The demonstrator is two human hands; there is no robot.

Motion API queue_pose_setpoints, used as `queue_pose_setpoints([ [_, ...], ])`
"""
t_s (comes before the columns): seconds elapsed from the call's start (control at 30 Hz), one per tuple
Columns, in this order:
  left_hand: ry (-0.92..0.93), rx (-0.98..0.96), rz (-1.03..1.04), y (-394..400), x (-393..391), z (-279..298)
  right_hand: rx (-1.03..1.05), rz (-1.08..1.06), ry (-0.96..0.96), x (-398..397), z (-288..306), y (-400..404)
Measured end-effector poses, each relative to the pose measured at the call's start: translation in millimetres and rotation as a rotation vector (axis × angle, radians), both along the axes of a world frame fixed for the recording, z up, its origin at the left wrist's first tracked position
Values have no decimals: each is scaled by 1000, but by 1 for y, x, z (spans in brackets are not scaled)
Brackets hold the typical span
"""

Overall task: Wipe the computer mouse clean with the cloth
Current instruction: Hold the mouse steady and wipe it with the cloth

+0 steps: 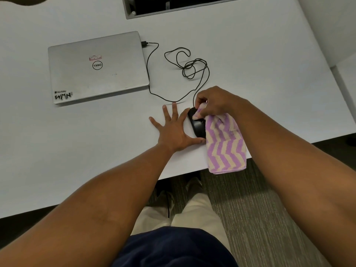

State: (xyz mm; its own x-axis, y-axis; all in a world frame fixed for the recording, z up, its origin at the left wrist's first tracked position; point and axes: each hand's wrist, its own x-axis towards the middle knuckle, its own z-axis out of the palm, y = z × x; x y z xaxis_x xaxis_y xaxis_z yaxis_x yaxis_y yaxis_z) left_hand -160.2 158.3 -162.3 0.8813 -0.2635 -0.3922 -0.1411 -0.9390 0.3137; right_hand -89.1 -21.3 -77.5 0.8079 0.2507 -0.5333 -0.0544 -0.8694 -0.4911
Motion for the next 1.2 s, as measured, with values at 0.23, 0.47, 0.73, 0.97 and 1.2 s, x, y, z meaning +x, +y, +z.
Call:
queue_pose_setpoints([
  [0.23, 0, 3, 2, 0, 1, -2, 40, -211, -219, -3, -11, 6],
  [0.47, 1, -2, 6, -1, 0, 0, -101, 8, -111, -4, -6, 6],
  [0.73, 7, -23, 10, 0, 0, 2, -85, -115, -97, 2, 6, -1],
  [0.97, 10, -10, 7, 0, 1, 1, -84, -85, -145, -4, -8, 4],
  [1.2, 16, -23, 12, -1, 0, 2, -154, 59, 155, 10, 11, -12],
])
